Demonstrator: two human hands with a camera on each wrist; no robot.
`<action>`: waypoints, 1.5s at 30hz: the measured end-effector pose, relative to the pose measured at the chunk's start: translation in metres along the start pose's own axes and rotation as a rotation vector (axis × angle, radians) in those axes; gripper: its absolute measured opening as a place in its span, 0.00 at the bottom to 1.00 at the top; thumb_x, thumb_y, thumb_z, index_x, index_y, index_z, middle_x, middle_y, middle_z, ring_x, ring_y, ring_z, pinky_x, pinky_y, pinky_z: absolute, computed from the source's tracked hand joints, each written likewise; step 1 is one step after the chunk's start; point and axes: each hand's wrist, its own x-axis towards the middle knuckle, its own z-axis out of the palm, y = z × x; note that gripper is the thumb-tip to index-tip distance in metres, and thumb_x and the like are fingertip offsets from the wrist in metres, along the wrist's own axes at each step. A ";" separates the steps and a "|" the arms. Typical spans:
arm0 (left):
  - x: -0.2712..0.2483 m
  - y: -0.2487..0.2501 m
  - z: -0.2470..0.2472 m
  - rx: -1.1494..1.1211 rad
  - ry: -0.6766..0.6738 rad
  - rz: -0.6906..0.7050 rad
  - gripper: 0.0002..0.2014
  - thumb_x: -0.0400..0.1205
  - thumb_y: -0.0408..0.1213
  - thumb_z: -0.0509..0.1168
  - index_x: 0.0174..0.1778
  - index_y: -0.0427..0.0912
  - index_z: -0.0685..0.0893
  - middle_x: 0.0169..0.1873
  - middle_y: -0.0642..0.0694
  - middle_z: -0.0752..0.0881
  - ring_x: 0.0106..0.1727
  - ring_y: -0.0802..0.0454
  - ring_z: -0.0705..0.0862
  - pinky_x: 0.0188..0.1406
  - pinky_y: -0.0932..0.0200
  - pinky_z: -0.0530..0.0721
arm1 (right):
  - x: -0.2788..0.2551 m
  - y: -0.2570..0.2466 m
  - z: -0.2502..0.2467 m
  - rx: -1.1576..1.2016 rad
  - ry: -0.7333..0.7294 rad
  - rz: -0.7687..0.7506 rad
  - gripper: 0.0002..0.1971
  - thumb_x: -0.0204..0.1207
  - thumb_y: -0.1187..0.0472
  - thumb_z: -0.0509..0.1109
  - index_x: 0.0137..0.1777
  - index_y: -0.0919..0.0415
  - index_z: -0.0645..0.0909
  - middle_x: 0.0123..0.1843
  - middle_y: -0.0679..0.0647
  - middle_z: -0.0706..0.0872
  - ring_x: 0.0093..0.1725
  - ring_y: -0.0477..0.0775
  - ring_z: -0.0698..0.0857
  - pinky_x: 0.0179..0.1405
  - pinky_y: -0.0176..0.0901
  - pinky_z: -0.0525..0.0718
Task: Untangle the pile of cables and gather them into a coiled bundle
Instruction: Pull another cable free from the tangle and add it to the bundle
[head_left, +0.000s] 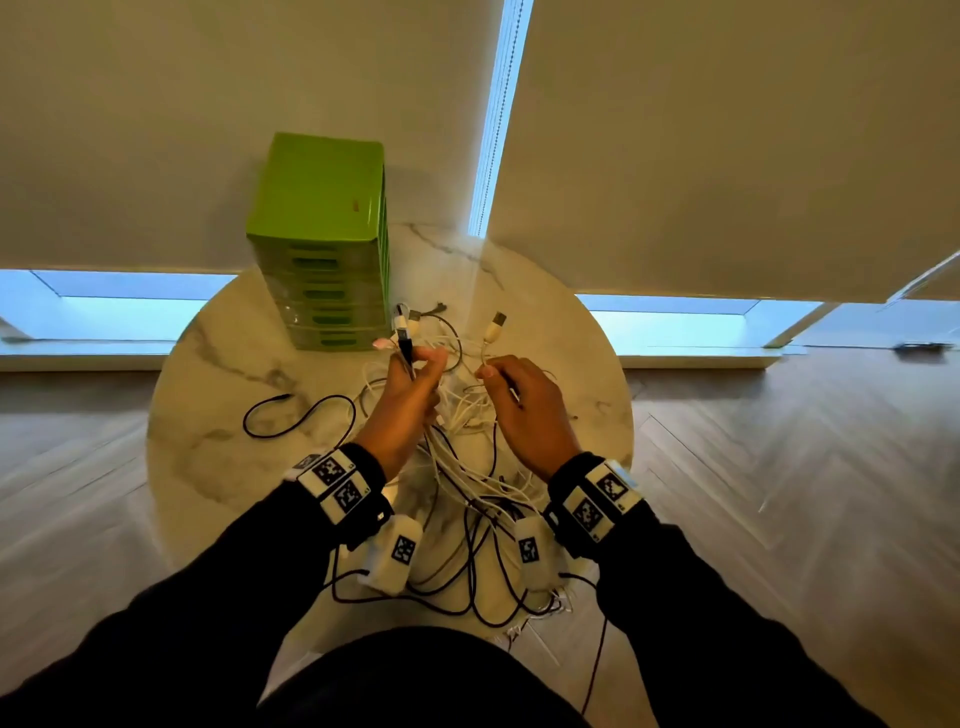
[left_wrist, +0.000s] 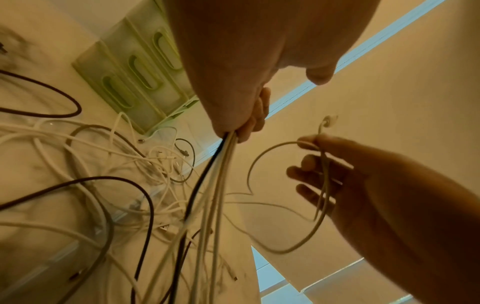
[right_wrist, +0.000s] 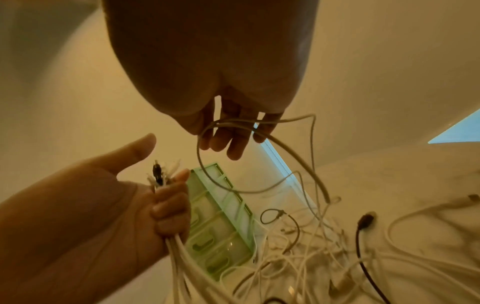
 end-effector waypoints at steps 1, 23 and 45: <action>-0.001 -0.003 0.001 0.001 0.013 -0.007 0.30 0.77 0.65 0.70 0.67 0.50 0.73 0.51 0.43 0.88 0.49 0.45 0.88 0.53 0.47 0.85 | 0.003 -0.004 -0.003 -0.011 0.001 -0.002 0.11 0.88 0.52 0.61 0.57 0.53 0.85 0.50 0.46 0.88 0.51 0.46 0.84 0.52 0.45 0.80; -0.011 -0.010 0.007 0.103 0.160 0.050 0.39 0.82 0.68 0.54 0.80 0.42 0.68 0.69 0.31 0.80 0.70 0.35 0.80 0.74 0.35 0.76 | 0.009 -0.018 -0.003 -0.301 -0.495 -0.125 0.10 0.85 0.58 0.63 0.59 0.54 0.84 0.46 0.50 0.88 0.45 0.51 0.84 0.49 0.48 0.83; 0.013 0.069 -0.042 -0.218 0.339 0.280 0.25 0.89 0.63 0.42 0.33 0.51 0.67 0.25 0.52 0.63 0.25 0.55 0.57 0.23 0.59 0.54 | 0.000 0.093 -0.005 -0.601 -0.680 0.143 0.17 0.89 0.41 0.42 0.47 0.43 0.69 0.47 0.43 0.81 0.57 0.53 0.82 0.68 0.60 0.66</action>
